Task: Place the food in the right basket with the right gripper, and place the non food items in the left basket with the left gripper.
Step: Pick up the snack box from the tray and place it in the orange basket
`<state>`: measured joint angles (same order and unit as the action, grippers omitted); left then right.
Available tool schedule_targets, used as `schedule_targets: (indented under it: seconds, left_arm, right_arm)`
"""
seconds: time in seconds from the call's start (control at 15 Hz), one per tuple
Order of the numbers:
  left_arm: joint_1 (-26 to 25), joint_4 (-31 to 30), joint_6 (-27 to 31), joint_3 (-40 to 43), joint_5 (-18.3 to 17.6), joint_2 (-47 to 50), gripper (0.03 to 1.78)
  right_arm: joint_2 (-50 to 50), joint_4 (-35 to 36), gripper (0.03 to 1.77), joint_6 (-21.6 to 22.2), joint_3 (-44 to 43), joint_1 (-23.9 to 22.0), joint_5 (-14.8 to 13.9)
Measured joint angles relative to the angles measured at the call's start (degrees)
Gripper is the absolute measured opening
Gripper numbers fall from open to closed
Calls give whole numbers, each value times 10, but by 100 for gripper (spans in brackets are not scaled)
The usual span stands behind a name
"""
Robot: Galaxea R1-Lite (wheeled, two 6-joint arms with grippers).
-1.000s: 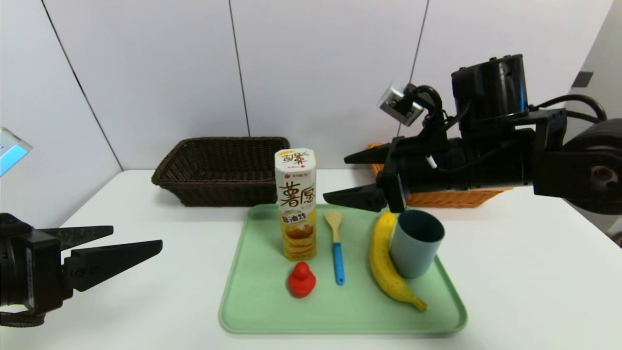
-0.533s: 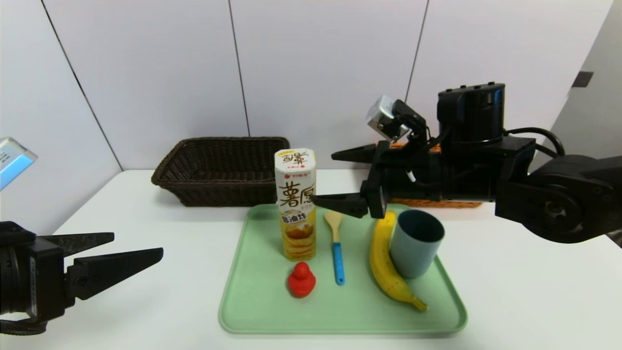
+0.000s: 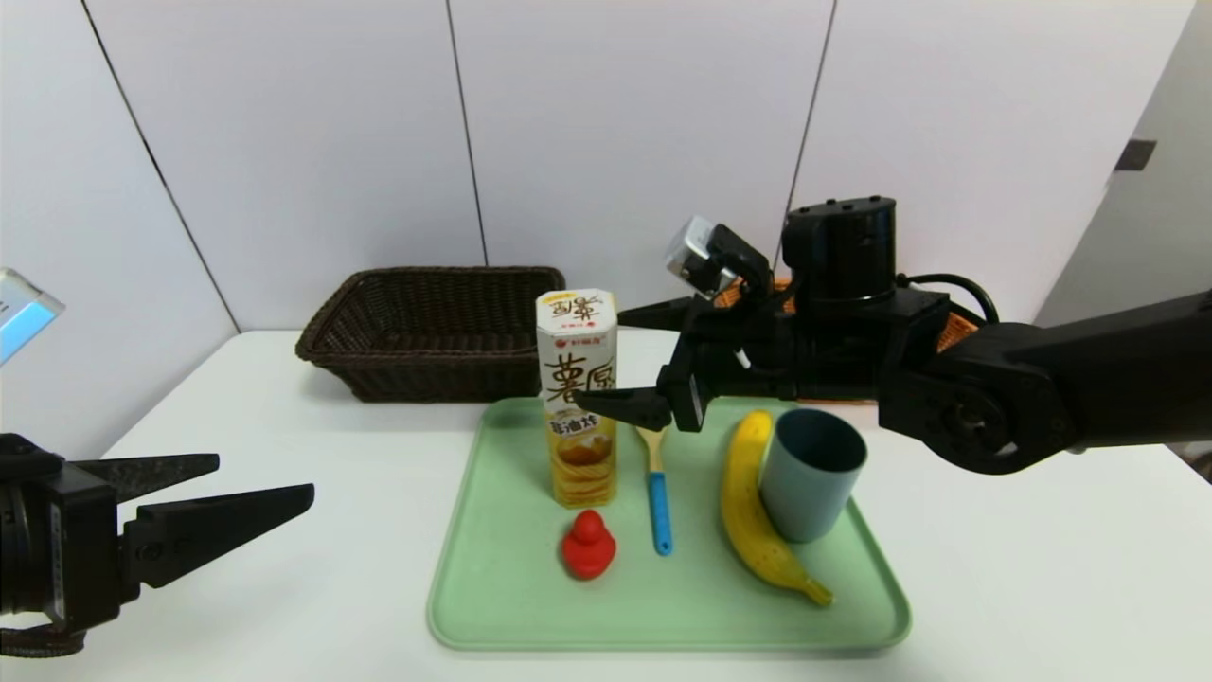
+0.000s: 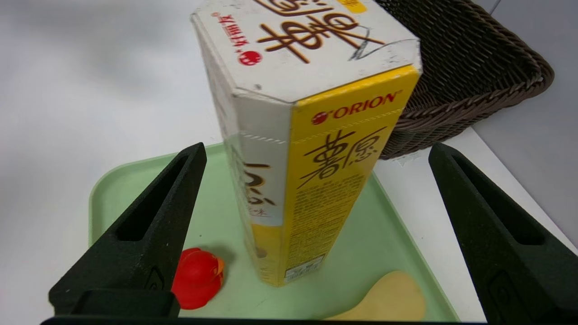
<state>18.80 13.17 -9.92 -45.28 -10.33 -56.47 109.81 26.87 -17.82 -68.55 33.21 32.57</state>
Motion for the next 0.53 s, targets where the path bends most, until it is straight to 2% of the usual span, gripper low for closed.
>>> schedule_targets:
  seconds: [0.33,0.53]
  left_arm:
    - [0,1,0,0,1,0,169]
    - [0,0,0,6,1,0,169]
  right_arm:
    - [28,0,170,24,-45,16,19]
    - [36,0,170,51,-64,28,49]
